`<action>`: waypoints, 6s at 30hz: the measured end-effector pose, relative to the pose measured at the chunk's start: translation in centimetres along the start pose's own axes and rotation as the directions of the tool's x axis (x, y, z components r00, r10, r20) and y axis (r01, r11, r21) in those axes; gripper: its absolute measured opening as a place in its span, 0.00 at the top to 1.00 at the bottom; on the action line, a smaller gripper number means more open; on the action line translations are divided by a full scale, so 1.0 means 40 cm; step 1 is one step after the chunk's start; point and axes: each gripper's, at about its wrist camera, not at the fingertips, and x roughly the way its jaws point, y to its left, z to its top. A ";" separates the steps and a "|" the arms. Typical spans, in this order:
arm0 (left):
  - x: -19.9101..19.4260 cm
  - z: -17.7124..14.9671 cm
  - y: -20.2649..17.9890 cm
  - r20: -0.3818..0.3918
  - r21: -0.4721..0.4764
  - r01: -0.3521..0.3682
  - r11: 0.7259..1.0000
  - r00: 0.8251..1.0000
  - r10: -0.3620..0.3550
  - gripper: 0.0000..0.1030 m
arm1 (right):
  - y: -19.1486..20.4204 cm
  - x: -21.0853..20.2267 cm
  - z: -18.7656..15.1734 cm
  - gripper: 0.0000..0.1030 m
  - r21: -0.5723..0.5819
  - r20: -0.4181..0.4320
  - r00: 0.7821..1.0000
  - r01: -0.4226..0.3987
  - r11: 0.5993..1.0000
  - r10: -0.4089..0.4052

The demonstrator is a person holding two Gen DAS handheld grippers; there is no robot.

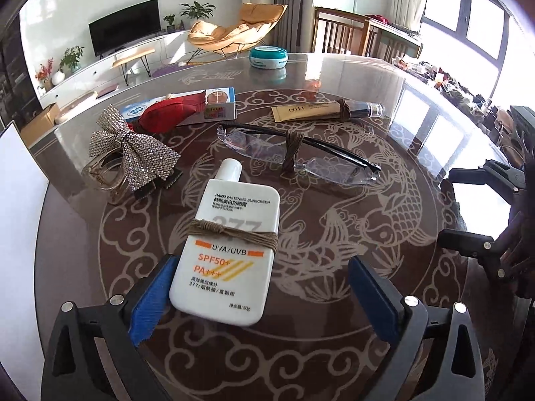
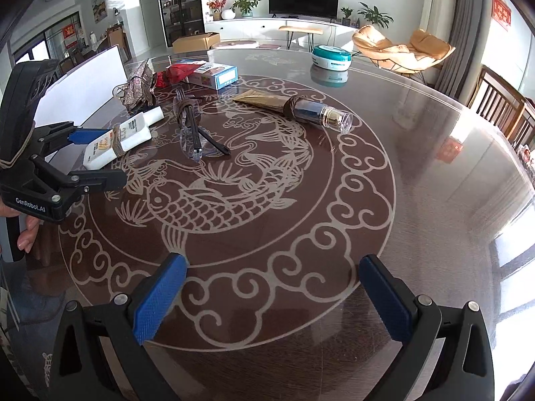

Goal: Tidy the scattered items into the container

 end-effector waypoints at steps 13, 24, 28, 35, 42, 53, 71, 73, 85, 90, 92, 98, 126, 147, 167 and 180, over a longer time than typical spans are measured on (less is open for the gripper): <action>0.034 0.027 0.017 -0.020 -0.041 -0.052 0.998 0.998 0.051 0.00 | 0.001 0.000 0.000 0.00 0.000 0.000 1.000 0.000 1.000 0.000; 0.047 0.038 0.030 -0.013 -0.069 -0.071 0.995 0.997 0.070 0.00 | -0.004 -0.004 -0.002 0.00 0.012 -0.002 1.000 0.007 1.000 -0.007; 0.047 0.038 0.030 -0.013 -0.069 -0.071 0.995 0.997 0.070 0.00 | -0.004 -0.005 -0.001 0.00 0.012 -0.002 1.000 0.008 1.000 -0.008; 0.046 0.037 0.030 -0.013 -0.069 -0.071 0.995 0.997 0.070 0.00 | -0.004 -0.005 -0.001 0.00 0.012 -0.002 1.000 0.008 1.000 -0.008; 0.046 0.037 0.030 -0.013 -0.069 -0.071 0.995 0.997 0.070 0.00 | -0.004 -0.004 -0.001 0.00 0.012 -0.002 1.000 0.008 1.000 -0.008; 0.046 0.037 0.030 -0.013 -0.069 -0.071 0.995 0.997 0.070 0.00 | -0.004 -0.005 -0.001 0.00 0.013 -0.002 1.000 0.008 1.000 -0.008; 0.046 0.037 0.030 -0.013 -0.069 -0.071 0.995 0.997 0.070 0.00 | -0.004 -0.004 -0.001 0.00 0.013 -0.002 1.000 0.008 1.000 -0.008; 0.046 0.037 0.030 -0.013 -0.069 -0.071 0.995 0.997 0.070 0.00 | -0.003 -0.003 0.000 0.00 0.013 -0.002 1.000 0.008 1.000 -0.008; 0.046 0.037 0.030 -0.013 -0.069 -0.071 0.995 0.997 0.070 0.00 | -0.004 -0.004 -0.001 0.00 0.013 -0.002 1.000 0.008 1.000 -0.008; 0.046 0.037 0.031 -0.013 -0.069 -0.071 0.995 0.997 0.070 0.00 | -0.004 -0.004 -0.001 0.00 0.013 -0.002 1.000 0.008 1.000 -0.008; 0.046 0.037 0.030 -0.013 -0.069 -0.071 0.995 0.997 0.070 0.00 | -0.004 -0.004 -0.001 0.00 0.013 -0.002 1.000 0.008 1.000 -0.008; 0.046 0.036 0.030 -0.013 -0.069 -0.071 0.995 0.997 0.070 0.00 | -0.004 -0.004 -0.001 0.00 0.013 -0.002 1.000 0.009 1.000 -0.008; 0.047 0.036 0.030 -0.013 -0.069 -0.071 0.995 0.997 0.070 0.00 | -0.003 -0.004 -0.002 0.00 0.013 -0.002 1.000 0.009 1.000 -0.009; 0.046 0.036 0.030 -0.013 -0.069 -0.071 0.995 0.997 0.070 0.00 | -0.003 -0.004 -0.001 0.00 0.013 -0.002 1.000 0.009 1.000 -0.009; 0.047 0.036 0.029 -0.013 -0.069 -0.071 0.995 0.997 0.070 0.00 | -0.003 -0.003 -0.001 0.00 0.013 -0.002 1.000 0.009 1.000 -0.009; 0.046 0.036 0.030 -0.013 -0.069 -0.071 0.995 0.997 0.070 0.00 | -0.003 -0.003 -0.001 0.00 0.013 -0.002 1.000 0.009 1.000 -0.009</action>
